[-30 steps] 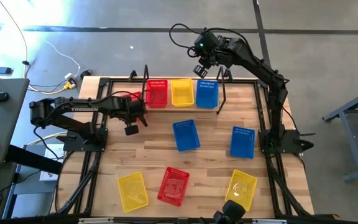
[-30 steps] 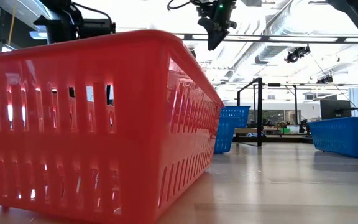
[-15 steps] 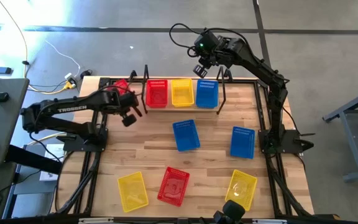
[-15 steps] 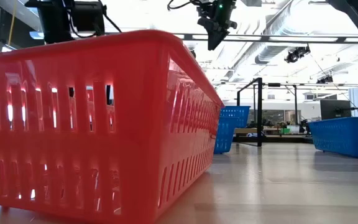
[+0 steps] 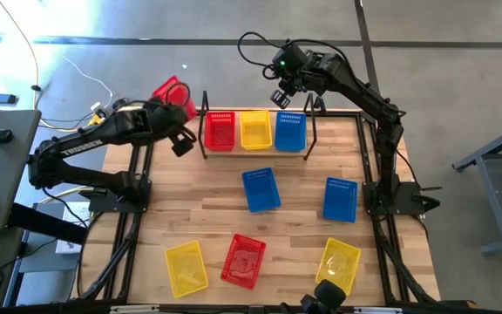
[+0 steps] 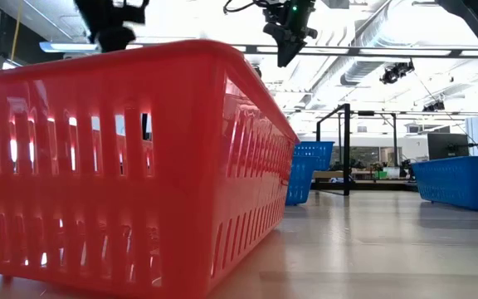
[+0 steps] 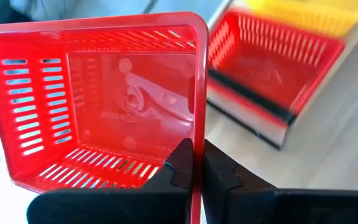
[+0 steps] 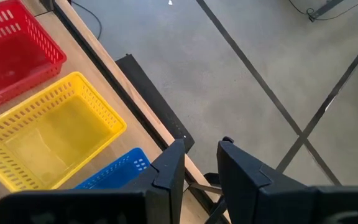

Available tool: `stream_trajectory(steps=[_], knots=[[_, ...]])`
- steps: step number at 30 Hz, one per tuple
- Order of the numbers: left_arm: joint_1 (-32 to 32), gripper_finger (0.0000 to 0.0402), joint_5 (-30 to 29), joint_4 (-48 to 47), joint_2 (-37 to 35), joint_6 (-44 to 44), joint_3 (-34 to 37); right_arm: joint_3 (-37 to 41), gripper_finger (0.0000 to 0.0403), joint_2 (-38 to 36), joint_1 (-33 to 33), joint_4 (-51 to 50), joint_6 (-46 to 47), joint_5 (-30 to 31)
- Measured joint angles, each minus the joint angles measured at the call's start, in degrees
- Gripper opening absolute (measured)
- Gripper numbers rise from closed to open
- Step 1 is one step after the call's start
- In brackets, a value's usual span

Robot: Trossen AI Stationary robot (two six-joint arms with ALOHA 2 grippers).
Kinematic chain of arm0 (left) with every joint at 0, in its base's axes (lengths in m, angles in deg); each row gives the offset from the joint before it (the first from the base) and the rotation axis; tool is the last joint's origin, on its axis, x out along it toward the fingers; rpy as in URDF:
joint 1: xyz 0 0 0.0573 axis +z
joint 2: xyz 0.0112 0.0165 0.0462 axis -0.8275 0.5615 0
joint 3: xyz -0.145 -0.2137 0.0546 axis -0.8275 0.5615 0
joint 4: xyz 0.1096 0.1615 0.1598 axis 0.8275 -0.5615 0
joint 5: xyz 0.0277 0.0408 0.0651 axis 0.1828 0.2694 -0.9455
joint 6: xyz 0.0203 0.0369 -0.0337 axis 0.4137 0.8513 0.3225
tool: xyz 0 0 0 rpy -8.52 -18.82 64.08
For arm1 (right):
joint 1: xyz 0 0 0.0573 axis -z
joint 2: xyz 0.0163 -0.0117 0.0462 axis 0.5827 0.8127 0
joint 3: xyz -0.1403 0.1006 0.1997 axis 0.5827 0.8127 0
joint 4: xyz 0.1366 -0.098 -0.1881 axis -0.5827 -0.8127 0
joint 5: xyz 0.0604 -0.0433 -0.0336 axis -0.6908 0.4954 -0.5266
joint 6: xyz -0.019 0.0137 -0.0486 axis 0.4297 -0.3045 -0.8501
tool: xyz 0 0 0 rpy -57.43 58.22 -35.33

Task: Stack baskets on shelf by color
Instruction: Stack the top red bin on top of the red bin

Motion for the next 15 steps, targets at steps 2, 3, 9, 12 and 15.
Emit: stream_trajectory(steps=[2, 3, 9, 12, 15], knots=[[-0.04, 0.0, 0.02, 0.04, 0.54, 3.09, -3.01, 0.0, 0.0083, 0.0, 0.0, 0.02, 0.45, 0.94], [-0.04, 0.0, 0.29, 0.09, 0.8, 4.9, -4.46, 0.0, 0.0083, 0.0, 0.0, 0.0, 0.67, 1.7], [-0.14, 0.0, 6.65, 1.36, 3.38, 13.79, -12.19, 0.0, 0.0083, 0.0, 0.02, 0.02, 3.17, 6.13], [-0.76, 0.0, 9.84, 1.43, 6.06, 14.97, -15.49, 0.0, 0.0083, 0.0, 0.04, 0.02, 3.49, 7.47], [-1.81, 0.0, 12.14, 1.29, 9.11, 16.36, -17.79, 0.0, 0.0083, 0.0, 0.04, 0.02, 3.59, 7.57]])
